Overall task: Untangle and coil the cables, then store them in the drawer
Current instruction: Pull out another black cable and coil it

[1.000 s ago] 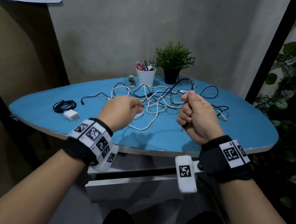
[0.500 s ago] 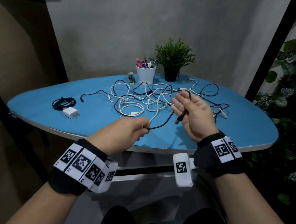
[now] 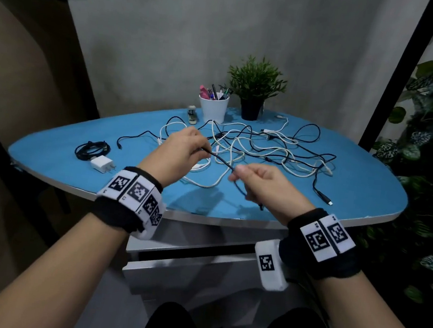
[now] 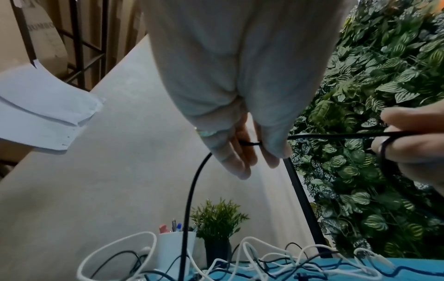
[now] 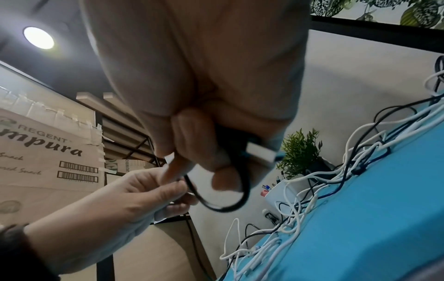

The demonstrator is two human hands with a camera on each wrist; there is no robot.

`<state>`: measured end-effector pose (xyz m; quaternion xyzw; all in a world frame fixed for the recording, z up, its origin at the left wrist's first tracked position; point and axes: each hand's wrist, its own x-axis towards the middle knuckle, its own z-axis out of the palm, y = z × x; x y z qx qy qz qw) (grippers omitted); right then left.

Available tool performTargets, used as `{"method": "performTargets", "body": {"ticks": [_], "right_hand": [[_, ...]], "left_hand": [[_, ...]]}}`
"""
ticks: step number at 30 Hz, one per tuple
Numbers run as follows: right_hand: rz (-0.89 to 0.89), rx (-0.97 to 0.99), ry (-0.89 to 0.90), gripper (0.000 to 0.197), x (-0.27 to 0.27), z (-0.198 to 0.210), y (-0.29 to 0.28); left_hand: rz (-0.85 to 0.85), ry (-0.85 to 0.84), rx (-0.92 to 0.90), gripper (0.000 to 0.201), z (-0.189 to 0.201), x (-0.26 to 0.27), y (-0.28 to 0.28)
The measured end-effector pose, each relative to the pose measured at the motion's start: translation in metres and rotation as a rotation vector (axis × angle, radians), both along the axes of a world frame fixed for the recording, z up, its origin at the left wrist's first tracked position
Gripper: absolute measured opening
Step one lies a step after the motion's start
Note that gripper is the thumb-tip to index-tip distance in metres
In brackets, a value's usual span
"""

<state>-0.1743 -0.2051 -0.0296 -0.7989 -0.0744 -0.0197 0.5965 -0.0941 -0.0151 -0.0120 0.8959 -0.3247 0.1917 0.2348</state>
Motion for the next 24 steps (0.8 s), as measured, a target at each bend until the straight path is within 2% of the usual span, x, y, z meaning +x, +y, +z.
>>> {"method": "performTargets", "body": {"ticks": [2,3,5,10,13,15,17,20,22,24], "right_hand": [[0.043,-0.092,0.007,0.035,-0.001,0.000,0.000],[0.051,-0.055,0.013,0.038,-0.001,0.000,0.000],[0.060,0.152,0.015,0.041,0.001,0.003,0.001],[0.010,0.629,-0.038,0.036,0.005,0.020,0.001],[0.024,0.885,-0.083,0.033,0.010,0.025,0.001],[-0.002,1.026,-0.139,0.030,0.015,0.026,0.001],[-0.103,1.086,-0.193,0.025,0.023,0.026,-0.002],[-0.235,0.997,-0.253,0.021,0.031,0.023,-0.006],[-0.330,0.746,-0.270,0.022,0.032,0.020,-0.006],[-0.392,0.383,-0.273,0.018,0.034,0.015,-0.004]], "left_hand": [[0.017,0.040,0.031,0.016,-0.001,0.004,-0.003],[0.027,0.056,0.047,0.018,-0.002,0.005,-0.005],[0.047,0.095,0.086,0.020,-0.003,0.003,-0.012],[0.072,0.399,0.079,0.017,-0.022,-0.002,-0.015],[0.065,0.501,0.121,0.022,-0.036,-0.007,-0.013],[0.068,0.516,0.161,0.022,-0.043,-0.011,-0.010],[0.067,0.547,0.153,0.018,-0.044,-0.015,-0.007],[0.002,0.446,0.153,0.015,-0.036,-0.019,-0.003],[-0.075,0.254,0.155,0.014,-0.027,-0.020,0.000],[-0.154,0.101,0.077,0.016,-0.020,-0.020,-0.001]]}}
